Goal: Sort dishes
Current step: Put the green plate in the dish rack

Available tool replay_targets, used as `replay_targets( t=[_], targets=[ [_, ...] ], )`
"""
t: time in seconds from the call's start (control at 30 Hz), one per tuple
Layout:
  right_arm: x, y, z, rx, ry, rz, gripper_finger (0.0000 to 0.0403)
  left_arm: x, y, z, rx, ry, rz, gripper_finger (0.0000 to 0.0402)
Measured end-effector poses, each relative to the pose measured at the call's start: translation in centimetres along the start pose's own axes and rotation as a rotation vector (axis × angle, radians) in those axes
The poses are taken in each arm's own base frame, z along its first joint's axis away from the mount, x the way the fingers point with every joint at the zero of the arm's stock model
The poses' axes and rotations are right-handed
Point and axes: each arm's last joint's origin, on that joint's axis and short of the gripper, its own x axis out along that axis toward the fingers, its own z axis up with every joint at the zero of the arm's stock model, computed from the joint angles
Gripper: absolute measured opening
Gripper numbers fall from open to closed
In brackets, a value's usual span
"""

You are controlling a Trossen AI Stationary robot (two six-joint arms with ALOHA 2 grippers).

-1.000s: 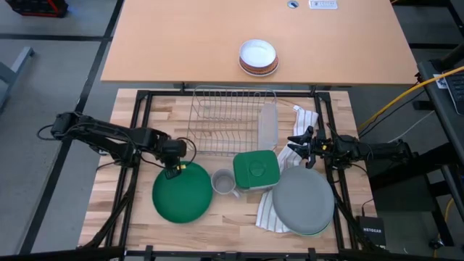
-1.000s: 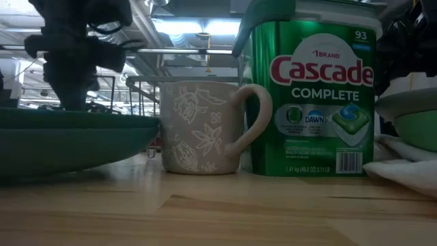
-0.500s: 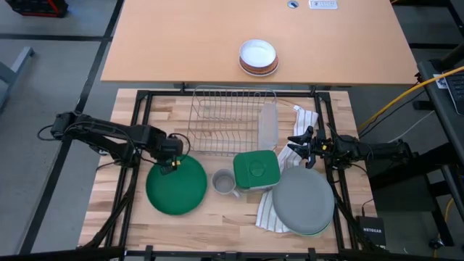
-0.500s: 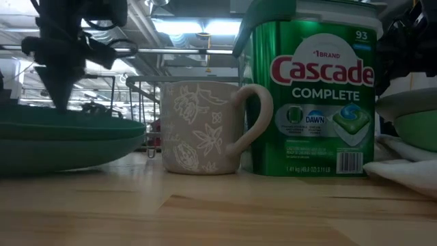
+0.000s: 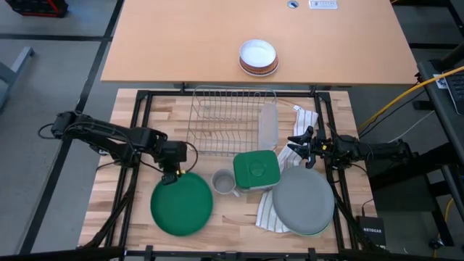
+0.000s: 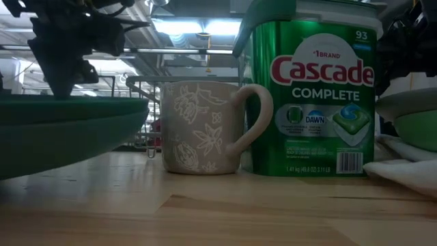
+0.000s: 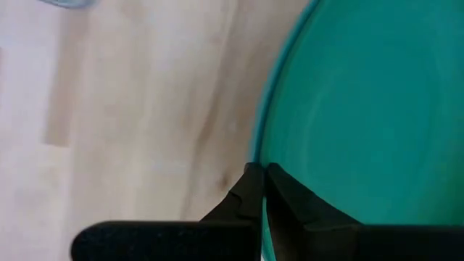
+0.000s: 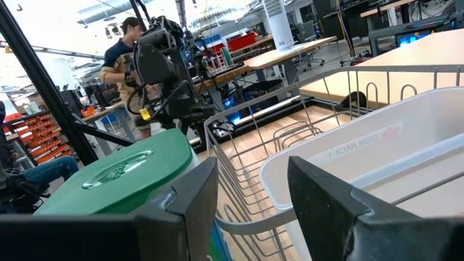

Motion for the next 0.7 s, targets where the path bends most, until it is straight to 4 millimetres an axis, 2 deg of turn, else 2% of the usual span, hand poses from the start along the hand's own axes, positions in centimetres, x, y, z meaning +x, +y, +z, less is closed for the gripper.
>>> replay_targets(
  t=[0.23,0.4,0.7],
  targets=[
    [-0.04,0.45,0.72,0.079,-0.054,0.093,0.0172,-0.01,0.14,0.28,0.080,-0.074,0.131,0.0000],
    [-0.07,0.58,0.96,0.137,-0.070,0.122,0.0172,-0.07,0.44,0.36,0.071,-0.108,0.230,0.0000],
    [-0.05,0.56,0.87,0.147,-0.060,0.119,0.0172,0.83,0.58,0.38,0.010,-0.077,0.252,0.0000]
  ],
)
